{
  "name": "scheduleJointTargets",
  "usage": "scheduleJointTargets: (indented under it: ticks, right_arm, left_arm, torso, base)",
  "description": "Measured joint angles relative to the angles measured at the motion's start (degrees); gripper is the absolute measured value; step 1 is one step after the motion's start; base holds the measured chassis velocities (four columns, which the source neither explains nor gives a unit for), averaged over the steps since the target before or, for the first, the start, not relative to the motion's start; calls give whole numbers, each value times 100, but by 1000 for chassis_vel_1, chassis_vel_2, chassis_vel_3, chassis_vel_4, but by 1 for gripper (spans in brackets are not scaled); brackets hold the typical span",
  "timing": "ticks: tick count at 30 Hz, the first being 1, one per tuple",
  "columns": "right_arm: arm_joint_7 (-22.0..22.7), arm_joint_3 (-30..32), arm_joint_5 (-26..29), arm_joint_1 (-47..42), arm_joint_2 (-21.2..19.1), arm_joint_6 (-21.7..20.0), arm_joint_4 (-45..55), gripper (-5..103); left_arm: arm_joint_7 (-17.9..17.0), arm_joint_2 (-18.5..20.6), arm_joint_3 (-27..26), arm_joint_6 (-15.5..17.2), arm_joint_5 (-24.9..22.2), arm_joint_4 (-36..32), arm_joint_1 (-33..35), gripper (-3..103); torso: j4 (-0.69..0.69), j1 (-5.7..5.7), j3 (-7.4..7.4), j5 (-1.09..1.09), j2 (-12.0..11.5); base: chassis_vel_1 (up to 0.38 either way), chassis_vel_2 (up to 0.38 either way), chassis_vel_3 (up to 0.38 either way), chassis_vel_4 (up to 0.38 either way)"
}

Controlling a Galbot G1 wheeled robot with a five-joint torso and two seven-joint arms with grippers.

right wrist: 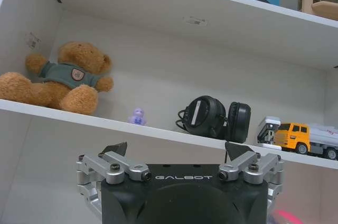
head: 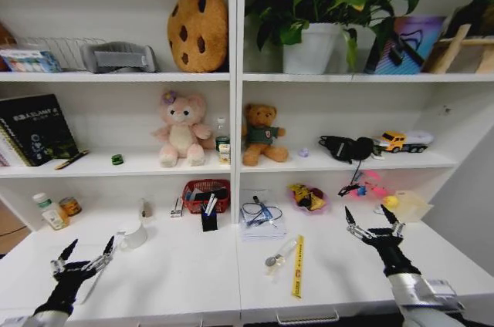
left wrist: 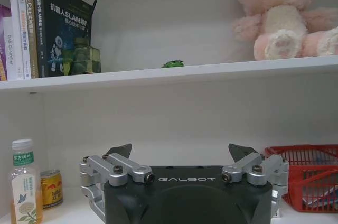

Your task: Organize the objects on the table.

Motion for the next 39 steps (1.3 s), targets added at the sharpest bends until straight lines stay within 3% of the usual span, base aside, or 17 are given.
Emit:
scheduleJointTargets:
  ticks: [4, 39]
  right_arm:
    - [-1, 0, 0, 0, 0, 0, -1, 100]
    - [-2, 0, 0, 1, -1, 5, -2, 100]
  left_arm:
    - [0, 0, 0, 0, 0, 0, 0, 100]
    - [0, 0, 0, 0, 0, 0, 0, 100]
  torso:
    - [5, 0, 0, 3, 0]
    - [1, 0, 0, 4, 0]
  base:
    - [132, 95, -103, -110]
    - [107, 110, -110, -106]
